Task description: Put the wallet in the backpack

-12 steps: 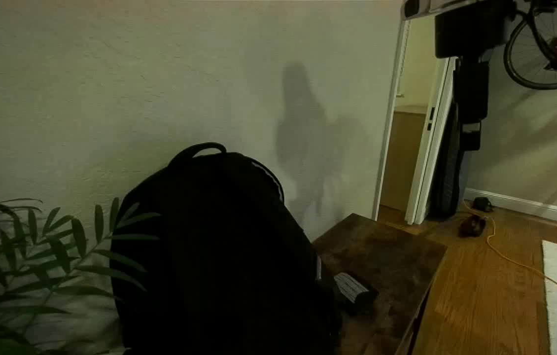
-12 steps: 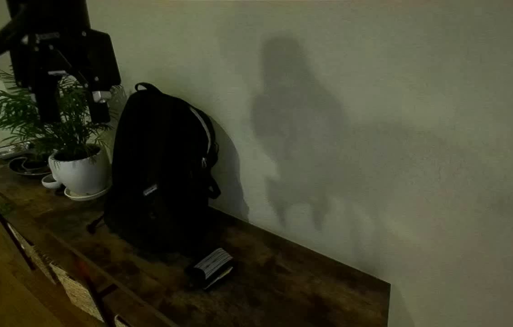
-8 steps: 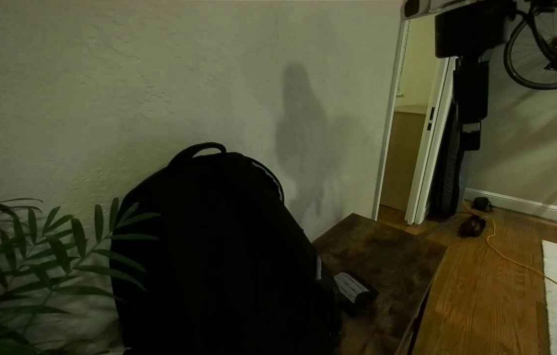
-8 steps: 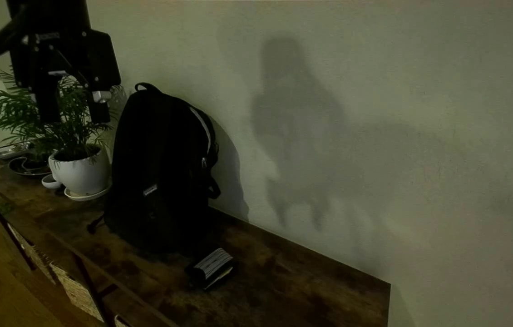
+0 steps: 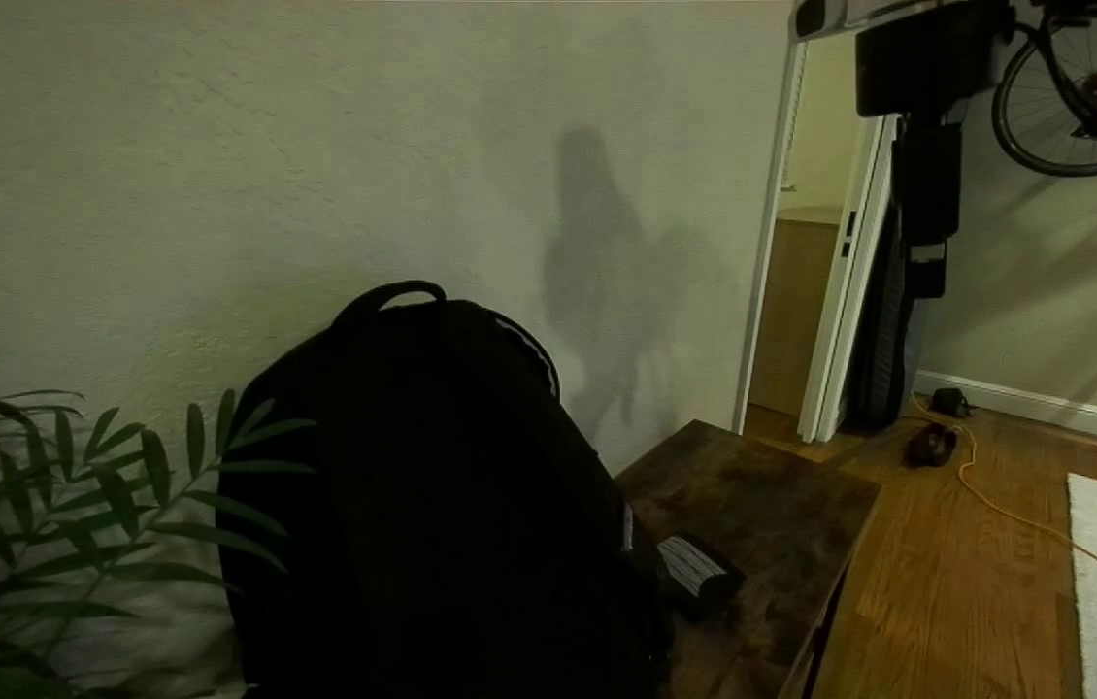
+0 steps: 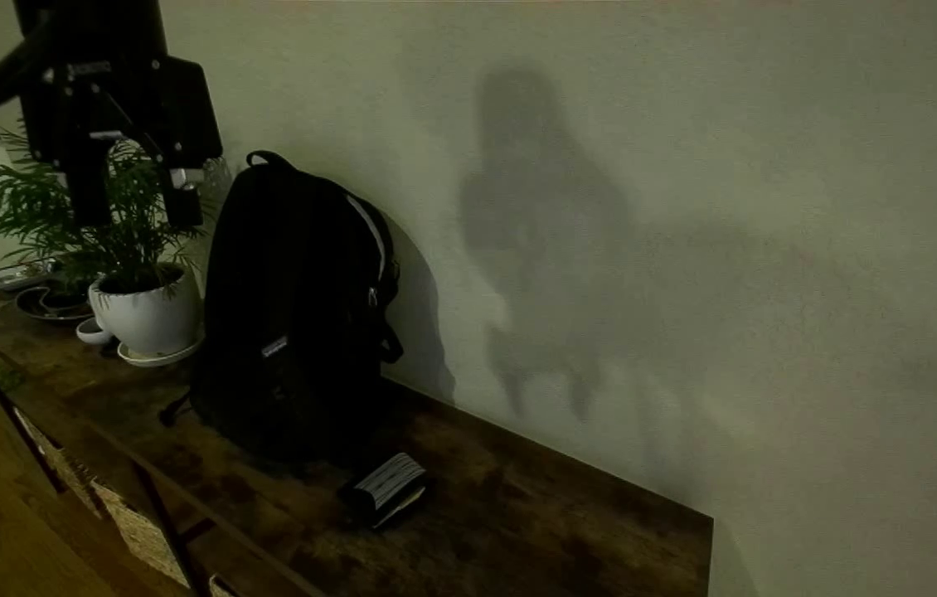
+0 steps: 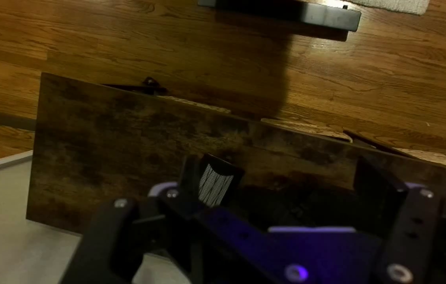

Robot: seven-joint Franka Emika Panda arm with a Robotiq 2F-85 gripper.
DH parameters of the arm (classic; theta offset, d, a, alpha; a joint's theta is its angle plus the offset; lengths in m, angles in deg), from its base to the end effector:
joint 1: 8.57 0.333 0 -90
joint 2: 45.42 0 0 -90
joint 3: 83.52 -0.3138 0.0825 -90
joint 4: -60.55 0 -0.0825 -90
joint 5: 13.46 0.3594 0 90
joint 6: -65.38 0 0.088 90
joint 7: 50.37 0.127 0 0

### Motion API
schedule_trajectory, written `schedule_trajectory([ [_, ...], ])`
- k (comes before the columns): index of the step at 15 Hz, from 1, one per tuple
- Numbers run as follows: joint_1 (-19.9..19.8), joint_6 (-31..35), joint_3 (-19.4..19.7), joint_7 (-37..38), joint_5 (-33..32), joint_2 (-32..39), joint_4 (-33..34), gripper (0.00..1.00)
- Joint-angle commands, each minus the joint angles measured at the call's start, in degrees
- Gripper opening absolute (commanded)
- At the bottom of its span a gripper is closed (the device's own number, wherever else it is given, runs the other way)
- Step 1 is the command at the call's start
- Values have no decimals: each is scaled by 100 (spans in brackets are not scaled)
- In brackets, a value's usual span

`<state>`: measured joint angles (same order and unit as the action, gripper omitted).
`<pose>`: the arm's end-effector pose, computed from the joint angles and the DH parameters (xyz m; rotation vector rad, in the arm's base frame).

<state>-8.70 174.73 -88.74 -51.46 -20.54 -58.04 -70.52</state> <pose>0.4336 0.0282 0.4197 2.9855 0.2310 -0.2336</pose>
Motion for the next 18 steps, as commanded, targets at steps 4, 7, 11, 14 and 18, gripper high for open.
schedule_trajectory([
  [4,-27,612,358,-100,188,621,-69,100],
  [7,-85,986,523,-147,263,979,-123,100],
  [11,-90,928,595,-60,187,1240,-29,100],
  [14,-126,931,637,-60,188,1365,-28,100],
  [18,-126,931,636,-60,189,1364,-22,100],
])
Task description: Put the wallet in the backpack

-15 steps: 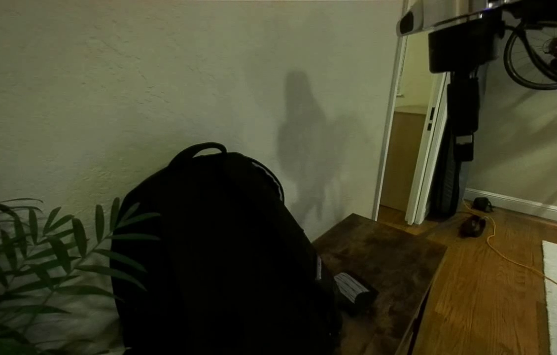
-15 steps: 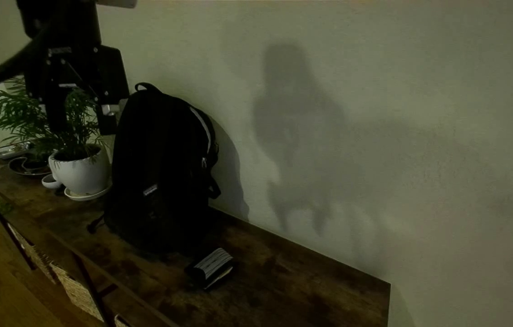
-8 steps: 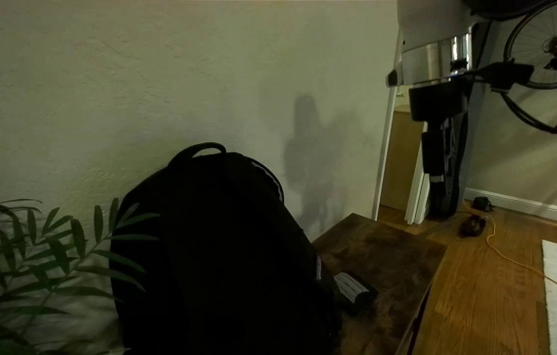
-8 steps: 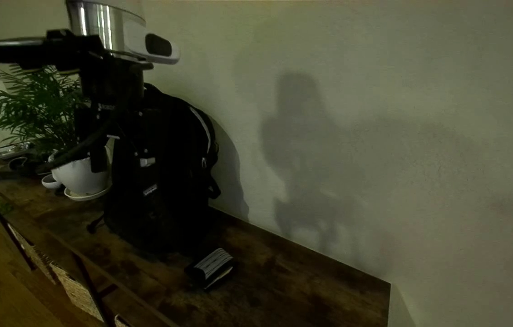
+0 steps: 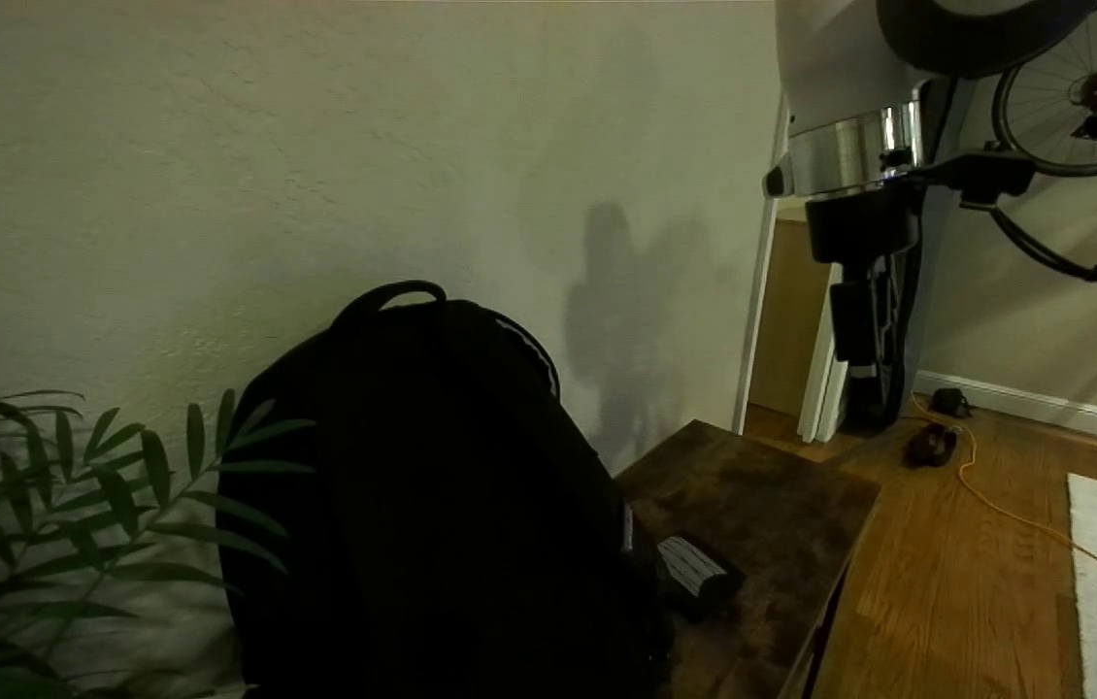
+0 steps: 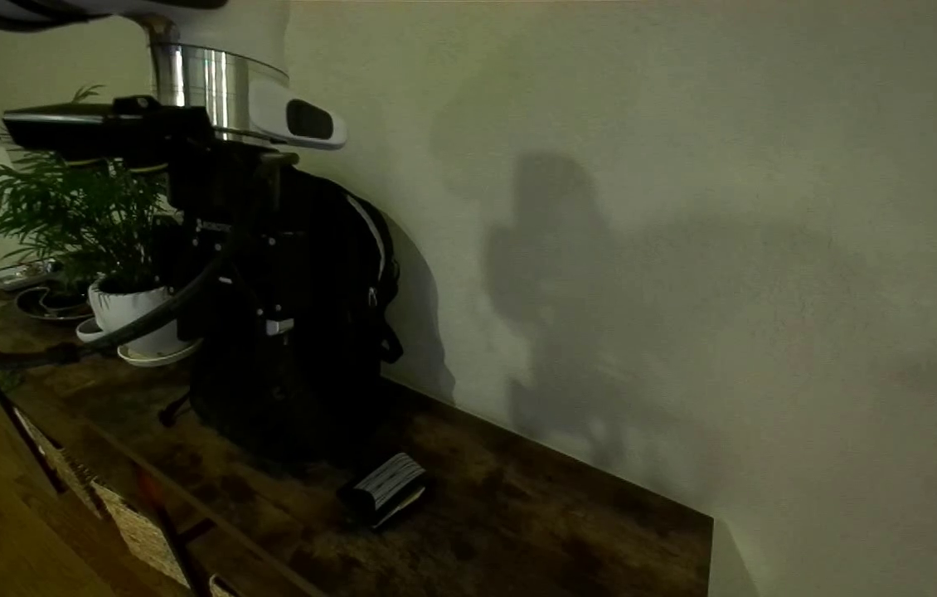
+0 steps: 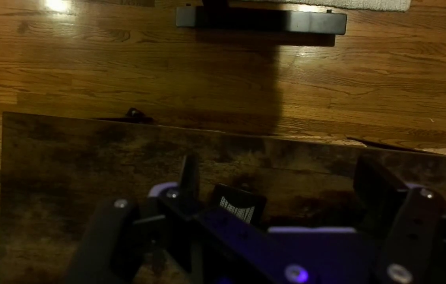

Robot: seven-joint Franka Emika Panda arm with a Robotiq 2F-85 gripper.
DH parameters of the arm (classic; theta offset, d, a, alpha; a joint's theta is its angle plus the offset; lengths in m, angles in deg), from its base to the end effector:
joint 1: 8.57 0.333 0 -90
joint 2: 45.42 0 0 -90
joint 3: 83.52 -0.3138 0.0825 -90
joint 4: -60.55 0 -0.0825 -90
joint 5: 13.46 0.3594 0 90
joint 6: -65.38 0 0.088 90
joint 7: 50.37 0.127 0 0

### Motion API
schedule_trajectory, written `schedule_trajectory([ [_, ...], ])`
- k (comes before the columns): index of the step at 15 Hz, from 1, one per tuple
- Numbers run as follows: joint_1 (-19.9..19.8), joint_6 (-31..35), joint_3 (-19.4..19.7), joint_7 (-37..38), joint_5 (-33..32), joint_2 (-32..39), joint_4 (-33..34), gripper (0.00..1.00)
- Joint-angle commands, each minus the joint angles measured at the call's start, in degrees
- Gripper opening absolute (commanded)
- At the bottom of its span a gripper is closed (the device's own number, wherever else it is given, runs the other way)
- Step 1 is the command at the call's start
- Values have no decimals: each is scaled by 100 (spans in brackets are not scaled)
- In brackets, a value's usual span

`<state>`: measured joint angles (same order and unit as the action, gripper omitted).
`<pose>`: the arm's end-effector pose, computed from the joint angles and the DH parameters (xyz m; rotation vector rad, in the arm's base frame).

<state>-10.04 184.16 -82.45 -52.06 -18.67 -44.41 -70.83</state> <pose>0.4642 -0.0269 0.3200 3.0534 0.0587 -0.3683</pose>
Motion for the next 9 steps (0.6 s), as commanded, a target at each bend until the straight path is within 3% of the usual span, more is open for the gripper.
schedule_trajectory([
  [1,8,-12,7,0,2,1,8,100],
  [9,-178,917,170,-950,721,493,-15,100],
])
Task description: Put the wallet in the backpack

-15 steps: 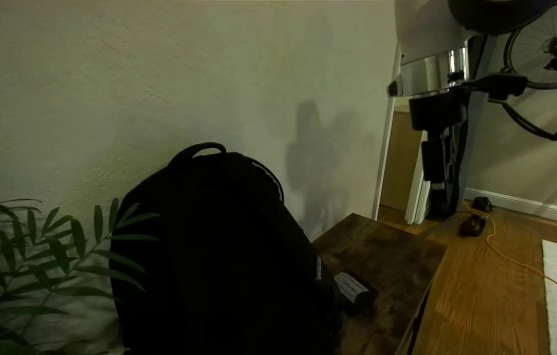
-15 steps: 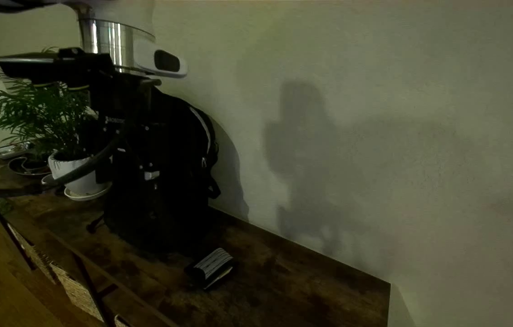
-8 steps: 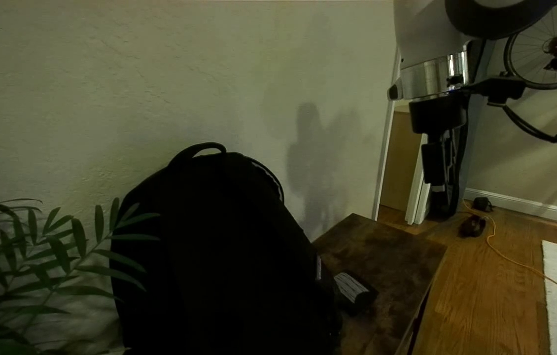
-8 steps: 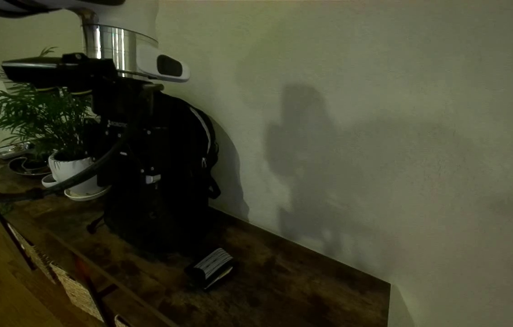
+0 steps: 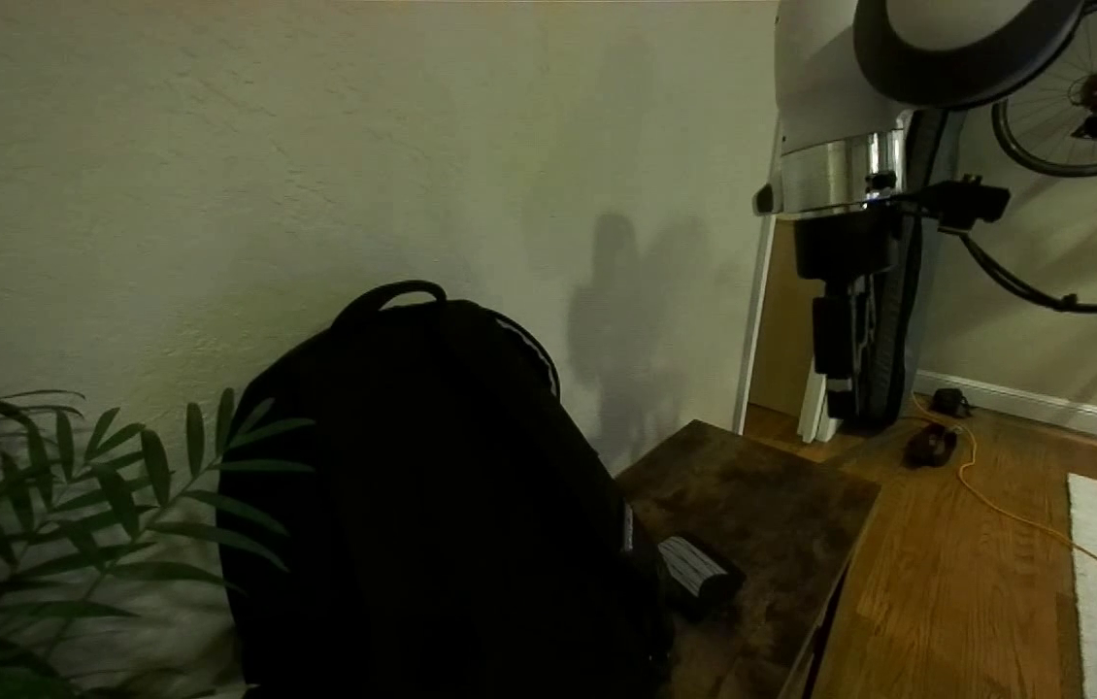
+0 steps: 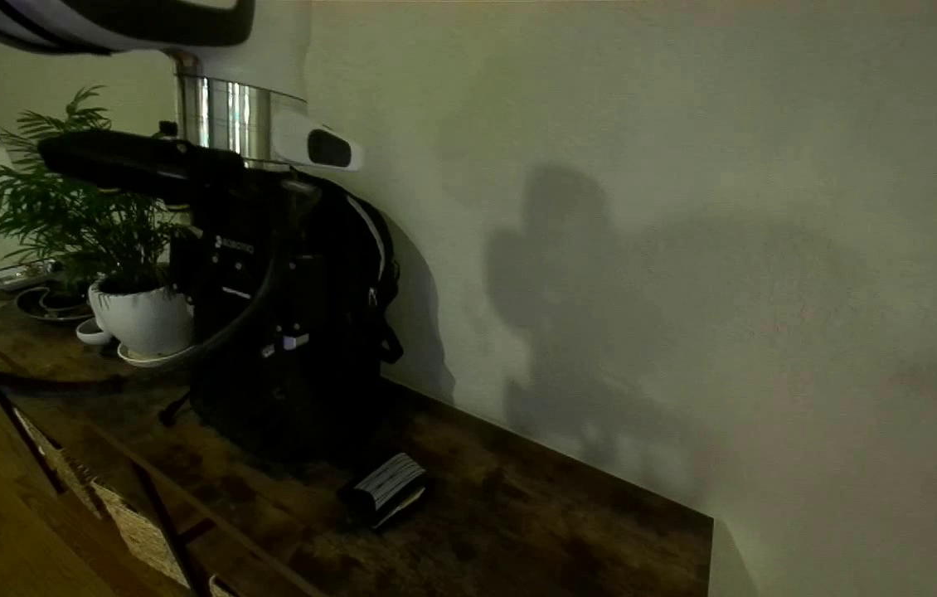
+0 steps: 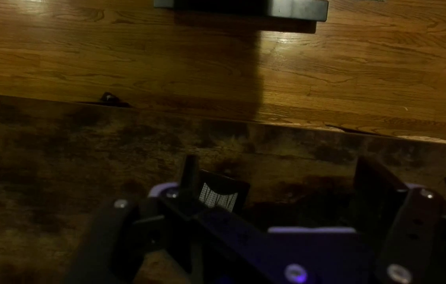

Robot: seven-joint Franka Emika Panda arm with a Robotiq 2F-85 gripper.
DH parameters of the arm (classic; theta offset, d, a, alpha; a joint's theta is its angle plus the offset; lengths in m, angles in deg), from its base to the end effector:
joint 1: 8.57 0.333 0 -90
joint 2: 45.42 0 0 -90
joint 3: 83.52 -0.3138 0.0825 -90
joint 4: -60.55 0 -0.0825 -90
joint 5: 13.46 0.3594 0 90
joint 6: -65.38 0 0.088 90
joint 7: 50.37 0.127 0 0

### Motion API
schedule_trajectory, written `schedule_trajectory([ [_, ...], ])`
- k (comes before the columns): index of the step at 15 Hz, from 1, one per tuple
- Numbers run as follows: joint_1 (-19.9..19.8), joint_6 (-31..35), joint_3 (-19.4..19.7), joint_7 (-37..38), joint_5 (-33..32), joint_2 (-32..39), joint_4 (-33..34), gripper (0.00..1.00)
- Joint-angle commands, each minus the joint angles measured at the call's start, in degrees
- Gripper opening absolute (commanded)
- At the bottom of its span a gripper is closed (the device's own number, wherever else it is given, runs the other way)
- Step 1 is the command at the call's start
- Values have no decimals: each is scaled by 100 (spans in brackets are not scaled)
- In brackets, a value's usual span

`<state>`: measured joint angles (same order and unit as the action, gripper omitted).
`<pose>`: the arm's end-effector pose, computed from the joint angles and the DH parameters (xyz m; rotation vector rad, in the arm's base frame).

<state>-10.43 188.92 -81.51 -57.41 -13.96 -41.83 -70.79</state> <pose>0.4748 -0.0326 0.3037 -3.1148 -0.0946 0.3106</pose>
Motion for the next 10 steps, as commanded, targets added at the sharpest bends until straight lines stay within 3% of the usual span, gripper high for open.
schedule_trajectory([
  [1,-185,726,105,-522,304,382,-31,100],
  [5,-420,1527,115,-930,512,1136,128,100],
  [10,-723,1737,-34,-1327,738,1848,445,100],
])
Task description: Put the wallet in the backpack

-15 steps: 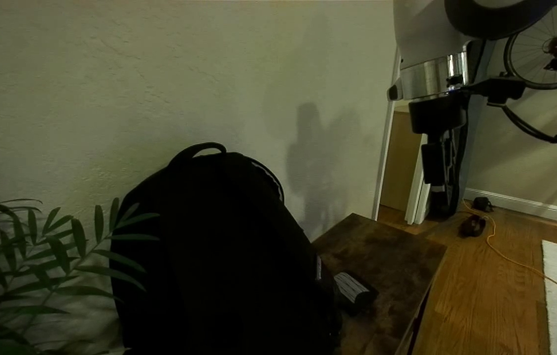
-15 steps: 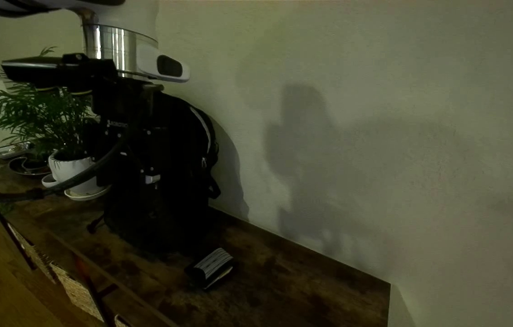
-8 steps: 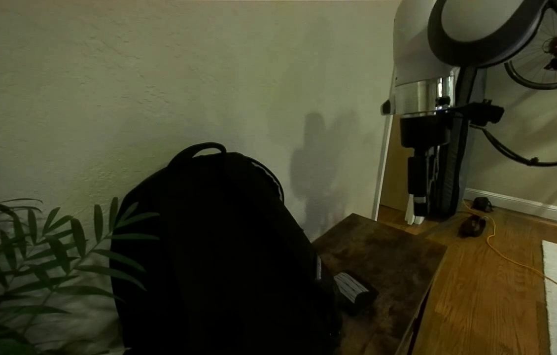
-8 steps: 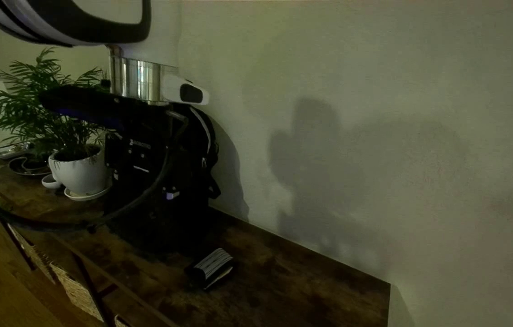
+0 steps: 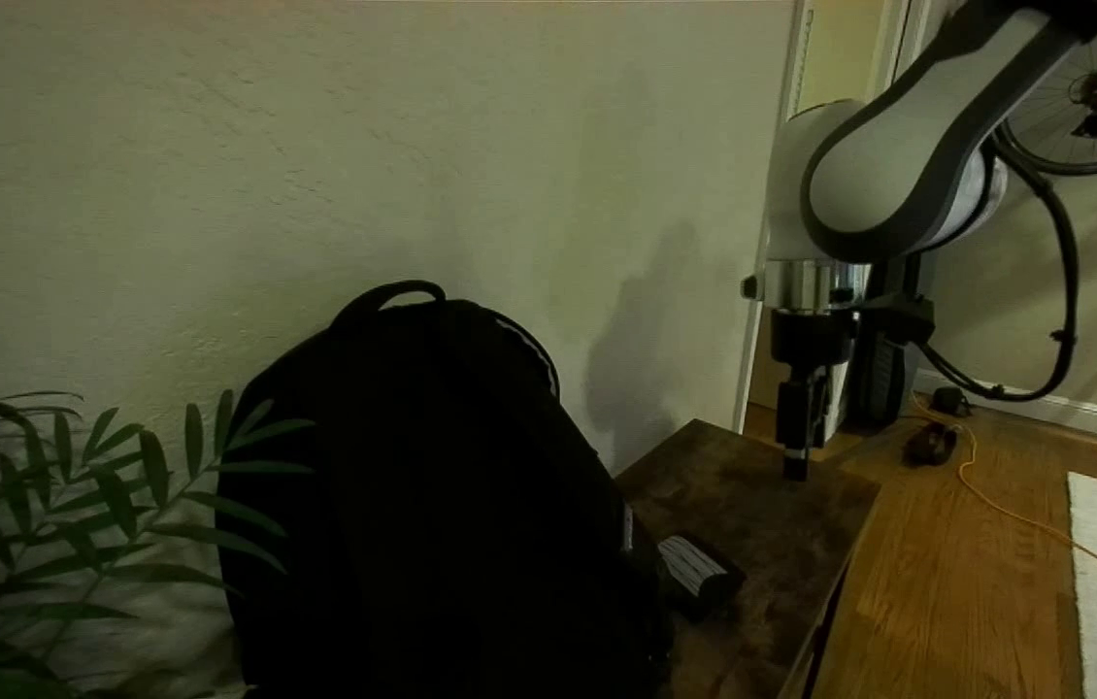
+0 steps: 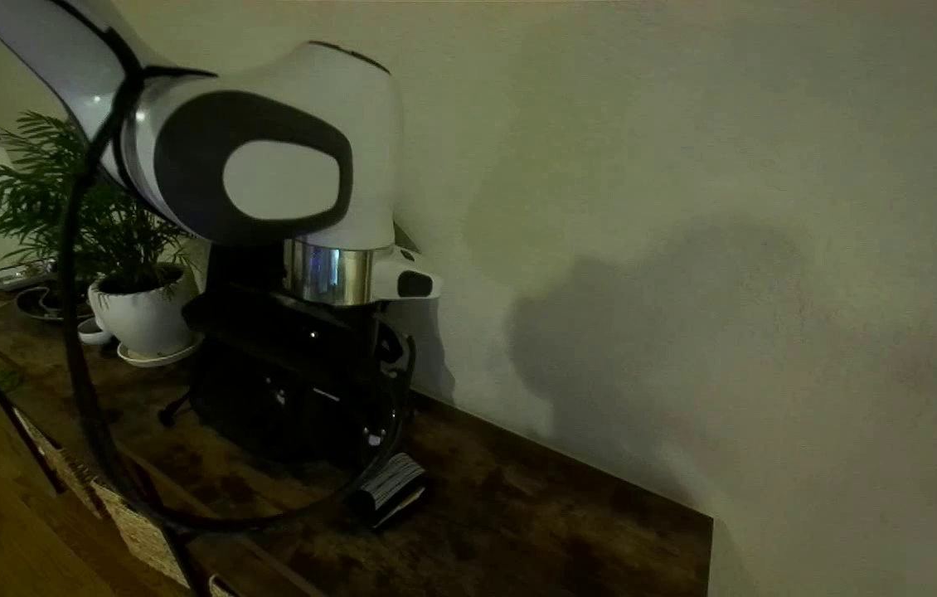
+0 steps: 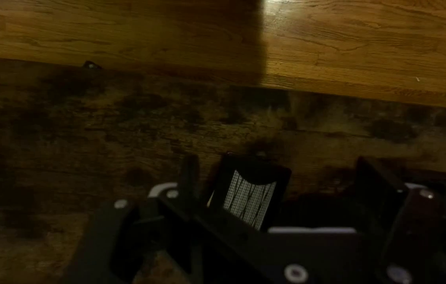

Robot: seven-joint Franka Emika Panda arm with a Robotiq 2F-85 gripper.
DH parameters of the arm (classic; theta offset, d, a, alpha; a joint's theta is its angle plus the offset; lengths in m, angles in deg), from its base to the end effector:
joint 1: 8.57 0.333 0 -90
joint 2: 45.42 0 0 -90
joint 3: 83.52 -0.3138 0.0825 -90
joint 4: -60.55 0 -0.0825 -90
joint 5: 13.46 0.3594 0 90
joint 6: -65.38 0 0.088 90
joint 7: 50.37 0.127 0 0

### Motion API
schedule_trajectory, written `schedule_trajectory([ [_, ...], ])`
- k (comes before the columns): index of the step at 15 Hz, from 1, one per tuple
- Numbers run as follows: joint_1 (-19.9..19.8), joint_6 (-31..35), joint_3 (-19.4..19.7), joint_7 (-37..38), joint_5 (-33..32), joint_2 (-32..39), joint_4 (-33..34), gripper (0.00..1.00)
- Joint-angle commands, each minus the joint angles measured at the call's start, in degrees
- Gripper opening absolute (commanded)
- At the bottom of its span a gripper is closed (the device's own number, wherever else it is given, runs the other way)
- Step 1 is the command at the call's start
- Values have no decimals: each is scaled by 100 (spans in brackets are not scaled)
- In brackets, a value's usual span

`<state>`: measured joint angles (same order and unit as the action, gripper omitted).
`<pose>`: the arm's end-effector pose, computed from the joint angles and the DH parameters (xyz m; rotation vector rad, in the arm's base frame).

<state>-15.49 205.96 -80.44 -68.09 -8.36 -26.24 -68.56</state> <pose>0.5027 -0.0883 0.2025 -3.0694 -0.0982 0.1867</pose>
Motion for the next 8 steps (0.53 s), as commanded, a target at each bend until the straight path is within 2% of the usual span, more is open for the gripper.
schedule_trajectory([
  [1,-112,-5,-85,-16,-16,131,80,100],
  [8,-132,-6,-116,-24,-24,260,176,100],
])
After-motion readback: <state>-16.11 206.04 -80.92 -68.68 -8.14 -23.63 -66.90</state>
